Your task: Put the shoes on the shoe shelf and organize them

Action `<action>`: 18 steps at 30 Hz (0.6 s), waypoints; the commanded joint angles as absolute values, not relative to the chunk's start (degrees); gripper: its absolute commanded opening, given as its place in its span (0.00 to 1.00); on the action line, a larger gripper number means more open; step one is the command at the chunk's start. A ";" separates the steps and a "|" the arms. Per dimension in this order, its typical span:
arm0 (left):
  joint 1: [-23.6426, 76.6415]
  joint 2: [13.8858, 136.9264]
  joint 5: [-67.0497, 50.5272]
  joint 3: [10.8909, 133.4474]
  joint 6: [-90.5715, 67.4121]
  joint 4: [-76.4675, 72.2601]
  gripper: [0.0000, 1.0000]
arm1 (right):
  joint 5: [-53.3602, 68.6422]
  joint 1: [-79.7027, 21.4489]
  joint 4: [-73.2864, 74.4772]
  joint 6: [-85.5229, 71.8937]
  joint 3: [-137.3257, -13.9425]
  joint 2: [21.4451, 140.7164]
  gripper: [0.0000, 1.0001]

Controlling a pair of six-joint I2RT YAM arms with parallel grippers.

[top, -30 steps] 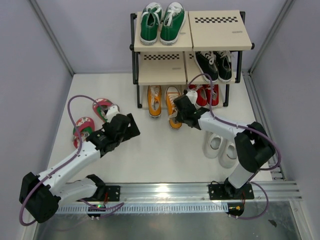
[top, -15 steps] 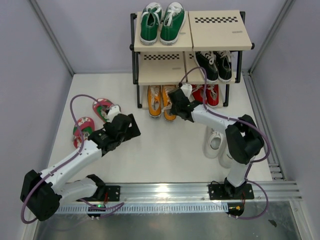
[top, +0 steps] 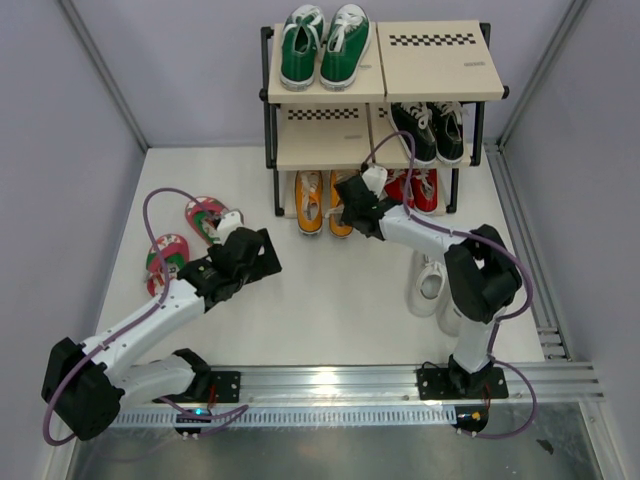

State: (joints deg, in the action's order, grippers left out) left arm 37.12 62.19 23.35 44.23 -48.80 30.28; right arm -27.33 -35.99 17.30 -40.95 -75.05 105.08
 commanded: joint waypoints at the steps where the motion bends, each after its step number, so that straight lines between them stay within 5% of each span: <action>1: 37.27 61.88 23.55 45.09 -47.90 29.18 0.97 | -31.82 -35.60 11.08 -43.33 -79.45 105.38 0.03; 18: 37.27 61.00 23.73 44.38 -47.99 29.53 0.97 | -30.15 -35.33 8.79 -42.28 -82.61 109.07 0.03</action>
